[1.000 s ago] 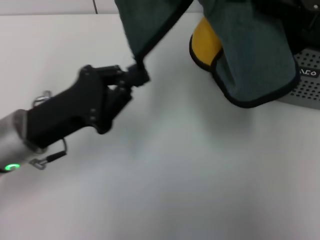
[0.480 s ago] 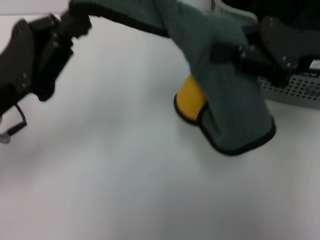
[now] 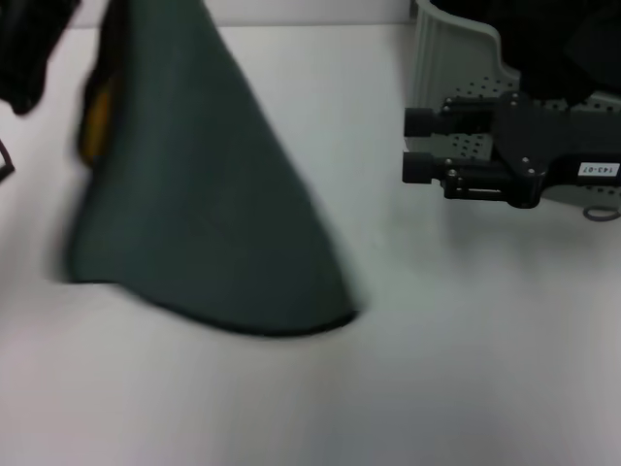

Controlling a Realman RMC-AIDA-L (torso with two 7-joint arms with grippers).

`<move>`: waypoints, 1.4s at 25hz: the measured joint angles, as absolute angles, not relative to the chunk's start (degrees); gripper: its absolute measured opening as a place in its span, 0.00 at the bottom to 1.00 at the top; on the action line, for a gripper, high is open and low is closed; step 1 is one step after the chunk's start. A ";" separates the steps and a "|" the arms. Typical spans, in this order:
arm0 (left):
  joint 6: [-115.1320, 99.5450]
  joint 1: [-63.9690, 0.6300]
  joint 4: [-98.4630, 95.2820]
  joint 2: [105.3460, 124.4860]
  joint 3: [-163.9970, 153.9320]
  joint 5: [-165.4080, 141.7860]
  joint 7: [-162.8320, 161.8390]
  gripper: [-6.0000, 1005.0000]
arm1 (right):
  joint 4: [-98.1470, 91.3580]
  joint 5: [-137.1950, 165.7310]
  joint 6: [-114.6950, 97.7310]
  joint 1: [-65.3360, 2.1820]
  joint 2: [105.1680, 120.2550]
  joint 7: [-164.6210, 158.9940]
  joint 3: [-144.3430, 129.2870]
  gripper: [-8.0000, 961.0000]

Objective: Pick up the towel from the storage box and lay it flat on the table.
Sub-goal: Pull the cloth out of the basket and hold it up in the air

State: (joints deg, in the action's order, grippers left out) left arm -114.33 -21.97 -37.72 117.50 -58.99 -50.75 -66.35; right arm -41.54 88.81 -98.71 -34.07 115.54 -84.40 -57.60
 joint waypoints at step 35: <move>-102.75 -26.78 -46.01 119.89 -59.26 -43.88 -71.79 0.02 | -43.57 70.12 -75.21 -37.15 116.19 -66.75 -79.12 0.85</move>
